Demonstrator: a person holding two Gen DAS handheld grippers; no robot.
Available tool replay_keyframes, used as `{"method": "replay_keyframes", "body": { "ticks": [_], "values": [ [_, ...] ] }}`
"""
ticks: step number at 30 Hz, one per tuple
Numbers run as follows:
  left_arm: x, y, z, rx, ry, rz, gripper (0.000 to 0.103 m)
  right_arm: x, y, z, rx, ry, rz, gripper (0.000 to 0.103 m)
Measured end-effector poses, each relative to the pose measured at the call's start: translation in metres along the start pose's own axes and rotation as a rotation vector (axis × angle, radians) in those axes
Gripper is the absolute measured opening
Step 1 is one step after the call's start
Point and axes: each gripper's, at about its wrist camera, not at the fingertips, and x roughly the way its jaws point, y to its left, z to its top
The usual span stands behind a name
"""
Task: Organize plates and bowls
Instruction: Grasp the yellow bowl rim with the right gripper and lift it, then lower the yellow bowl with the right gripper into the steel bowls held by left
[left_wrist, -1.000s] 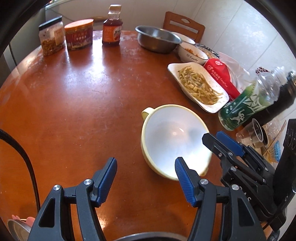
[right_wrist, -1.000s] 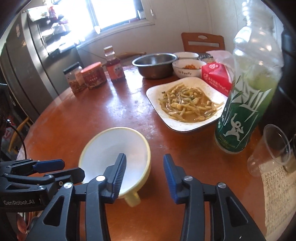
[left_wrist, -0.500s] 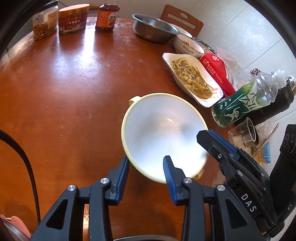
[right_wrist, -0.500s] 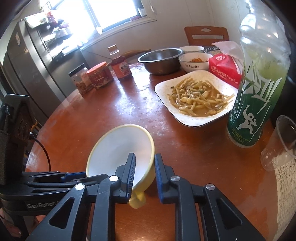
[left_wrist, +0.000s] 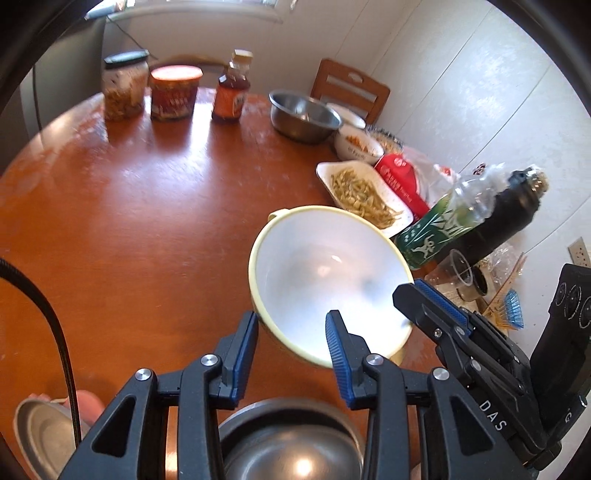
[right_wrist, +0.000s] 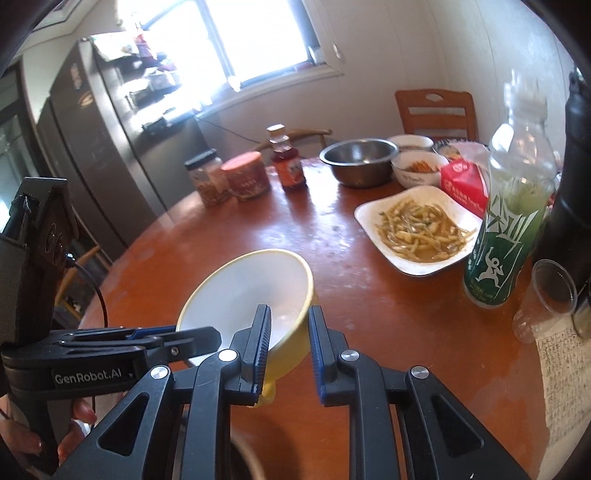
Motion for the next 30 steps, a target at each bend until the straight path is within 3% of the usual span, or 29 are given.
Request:
{"method": "replay_keyframes", "body": {
  "ticks": [6,17,30],
  "values": [
    [-0.039,0.008,-0.028,0.023,-0.055,0.013,0.038,-0.025,0.027,-0.017,-0.028,-0.025,0.038,0.021],
    [-0.06,0.02,-0.081,0.033,-0.058,0.029,0.038,-0.047,0.063,-0.065,-0.083,0.004,0.042,0.023],
    [-0.063,0.027,-0.1,0.033,-0.079,0.018,0.038,-0.051,0.071,-0.087,-0.115,0.034,0.03,0.023]
  ]
}}
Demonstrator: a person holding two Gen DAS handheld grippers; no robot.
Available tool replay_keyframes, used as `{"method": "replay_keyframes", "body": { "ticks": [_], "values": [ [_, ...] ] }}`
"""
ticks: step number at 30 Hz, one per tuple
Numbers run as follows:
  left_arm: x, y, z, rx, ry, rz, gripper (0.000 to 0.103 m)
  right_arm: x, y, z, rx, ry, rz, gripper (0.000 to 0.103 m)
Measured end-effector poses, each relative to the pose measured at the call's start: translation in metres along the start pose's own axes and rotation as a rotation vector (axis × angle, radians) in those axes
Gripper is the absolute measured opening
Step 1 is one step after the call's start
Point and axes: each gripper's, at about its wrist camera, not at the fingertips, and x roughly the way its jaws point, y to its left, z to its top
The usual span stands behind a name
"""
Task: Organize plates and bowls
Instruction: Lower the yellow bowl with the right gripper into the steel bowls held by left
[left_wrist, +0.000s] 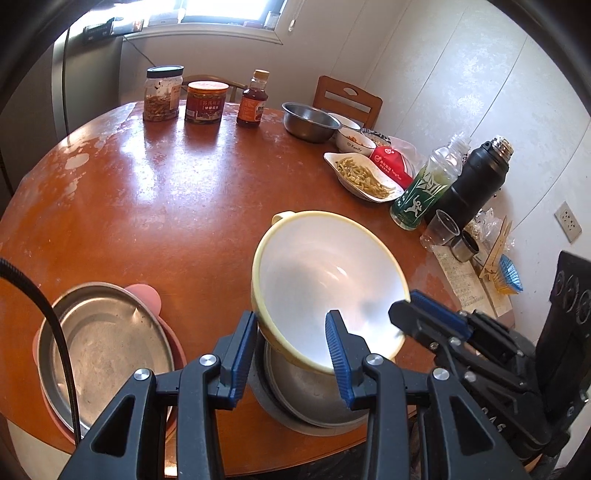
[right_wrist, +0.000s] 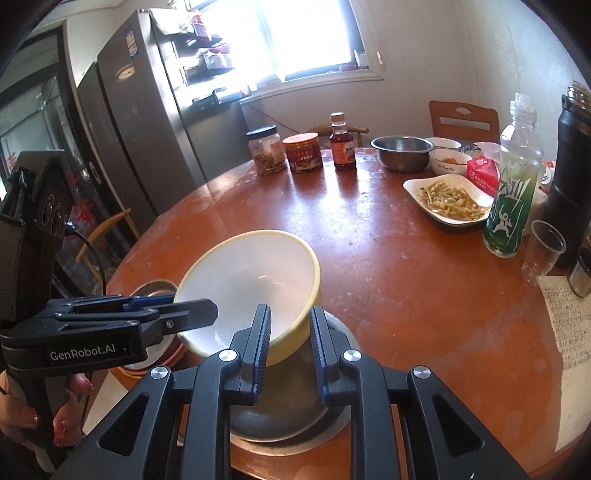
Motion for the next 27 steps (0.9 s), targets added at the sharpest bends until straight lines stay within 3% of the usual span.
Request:
{"method": "replay_keyframes", "body": {
  "ticks": [14,27],
  "values": [
    [-0.001,0.0,-0.01,0.023,-0.008,0.002,0.038,0.011,0.002,-0.016,-0.031,0.042,-0.027,0.023],
    [0.007,-0.008,-0.023,0.059,0.047,-0.004,0.038,0.015,-0.003,-0.027,-0.049,0.072,-0.061,0.023]
  ]
}}
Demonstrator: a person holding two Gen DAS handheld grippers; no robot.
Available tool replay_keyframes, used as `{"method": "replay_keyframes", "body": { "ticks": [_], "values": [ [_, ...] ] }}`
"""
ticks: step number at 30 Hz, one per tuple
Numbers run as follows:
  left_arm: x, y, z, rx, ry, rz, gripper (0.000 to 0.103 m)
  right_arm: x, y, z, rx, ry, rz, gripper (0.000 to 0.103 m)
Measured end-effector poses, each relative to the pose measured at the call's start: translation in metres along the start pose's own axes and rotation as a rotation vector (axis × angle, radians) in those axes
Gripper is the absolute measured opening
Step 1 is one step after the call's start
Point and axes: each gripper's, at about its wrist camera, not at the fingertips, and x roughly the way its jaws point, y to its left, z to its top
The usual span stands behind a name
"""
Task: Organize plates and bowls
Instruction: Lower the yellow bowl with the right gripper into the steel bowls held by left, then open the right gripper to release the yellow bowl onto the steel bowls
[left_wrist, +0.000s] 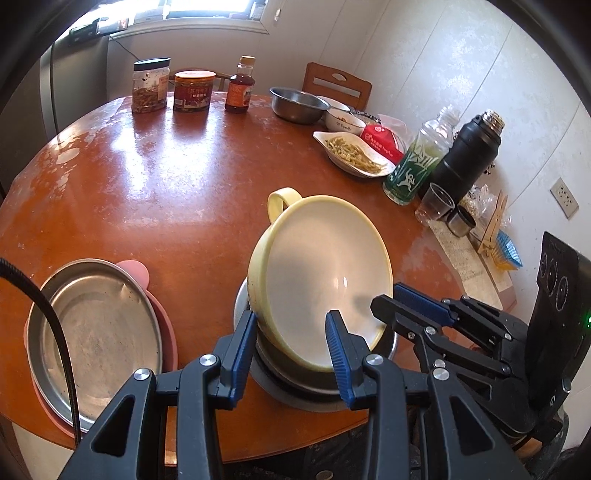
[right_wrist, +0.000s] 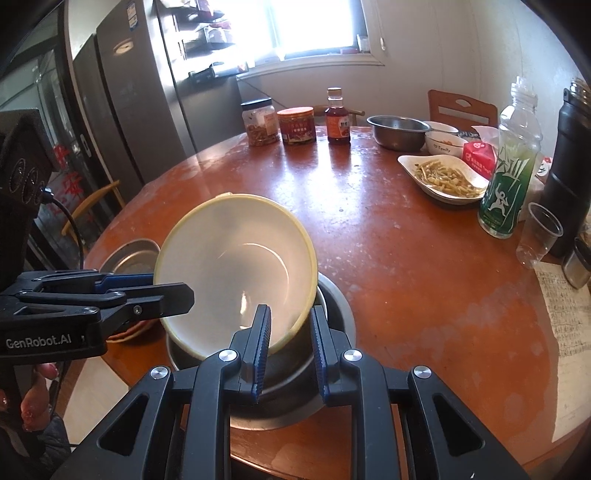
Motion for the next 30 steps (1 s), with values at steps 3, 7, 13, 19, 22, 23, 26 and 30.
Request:
{"method": "replay_keyframes", "body": {
  "ticks": [3,7,13,19,22,23,26,30],
  "values": [
    [0.0021,-0.0015,-0.0019,0.006,0.012,0.004,0.038,0.0007,0.0012,-0.0023,-0.008,0.01,-0.007,0.023],
    [0.0037,-0.0036,-0.0035,0.018,0.021,0.01,0.038,0.0005,0.0022,-0.0043,-0.023,0.012,-0.017,0.024],
    [0.0047,-0.0067,-0.006,0.033,0.03,0.015,0.038,0.0002,0.0004,-0.0058,-0.024,0.022,-0.015,0.024],
    [0.0052,-0.0067,-0.0052,0.032,0.028,0.015,0.038,-0.0012,-0.0011,-0.0047,-0.008,0.019,0.006,0.028],
    [0.0054,-0.0072,-0.0048,0.038,0.023,0.019,0.038,-0.0024,-0.0014,-0.0038,-0.005,0.012,0.011,0.032],
    [0.0058,-0.0063,-0.0045,0.035,0.022,0.016,0.038,-0.003,-0.0017,-0.0034,-0.002,0.009,0.015,0.032],
    [0.0066,-0.0046,-0.004,0.029,0.019,0.011,0.038,-0.0034,-0.003,-0.003,0.005,0.004,0.019,0.033],
    [0.0086,-0.004,-0.0028,0.025,0.022,0.013,0.038,-0.0023,-0.0071,-0.0038,0.025,0.007,0.025,0.035]
  ]
}}
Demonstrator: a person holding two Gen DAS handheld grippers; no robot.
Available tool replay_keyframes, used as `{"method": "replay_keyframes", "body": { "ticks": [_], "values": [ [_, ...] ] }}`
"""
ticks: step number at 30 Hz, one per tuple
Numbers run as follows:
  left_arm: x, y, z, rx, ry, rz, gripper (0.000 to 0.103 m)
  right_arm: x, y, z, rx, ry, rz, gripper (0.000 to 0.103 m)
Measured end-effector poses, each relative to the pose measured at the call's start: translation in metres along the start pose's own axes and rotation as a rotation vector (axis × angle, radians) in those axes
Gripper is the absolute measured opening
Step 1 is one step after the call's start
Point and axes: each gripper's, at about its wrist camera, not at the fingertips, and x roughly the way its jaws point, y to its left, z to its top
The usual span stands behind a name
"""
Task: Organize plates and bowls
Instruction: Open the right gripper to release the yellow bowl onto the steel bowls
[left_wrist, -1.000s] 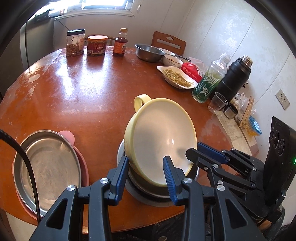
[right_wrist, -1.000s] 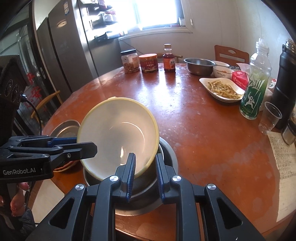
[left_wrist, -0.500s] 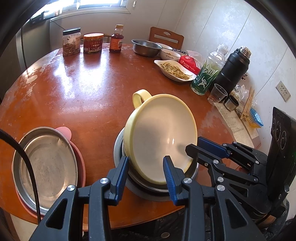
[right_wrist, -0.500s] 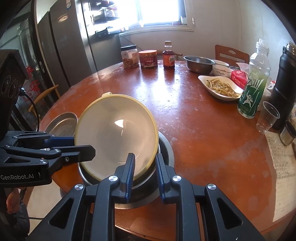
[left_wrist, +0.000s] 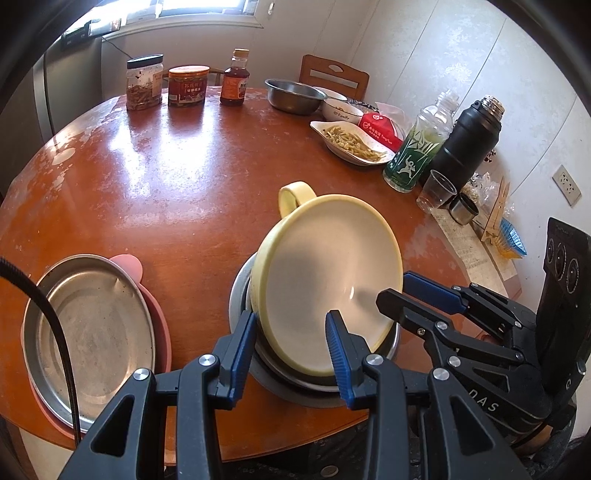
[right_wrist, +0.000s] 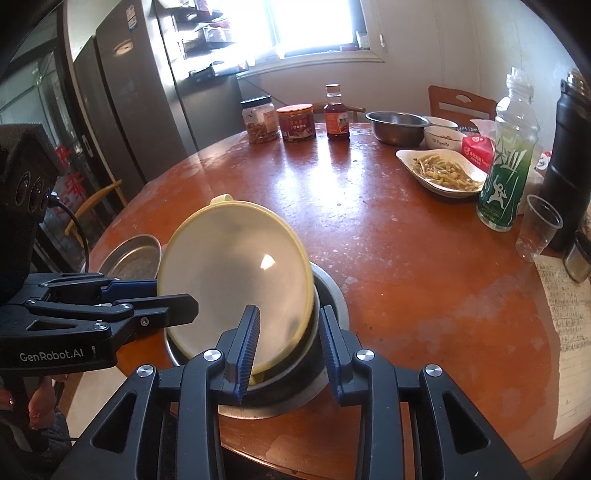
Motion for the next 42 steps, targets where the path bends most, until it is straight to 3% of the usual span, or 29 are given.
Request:
{"method": "replay_keyframes", "body": {
  "ticks": [4,15,19,30,42],
  "values": [
    [0.001,0.001,0.002,-0.002,-0.002,-0.006,0.038,0.0,-0.004,0.001,0.014,-0.003,-0.001,0.042],
    [0.006,0.005,0.008,-0.003,0.007,-0.029,0.041,0.006,-0.013,0.009,0.049,0.001,-0.009,0.046],
    [0.008,0.006,0.01,0.005,0.01,-0.042,0.042,0.007,-0.015,0.012,0.061,-0.001,-0.013,0.052],
    [0.002,0.012,0.014,-0.01,-0.002,-0.09,0.043,0.006,-0.023,0.017,0.104,-0.001,-0.02,0.055],
    [-0.013,0.015,0.013,-0.017,-0.037,-0.018,0.052,-0.001,-0.024,0.015,0.12,-0.007,-0.001,0.063]
  ]
}}
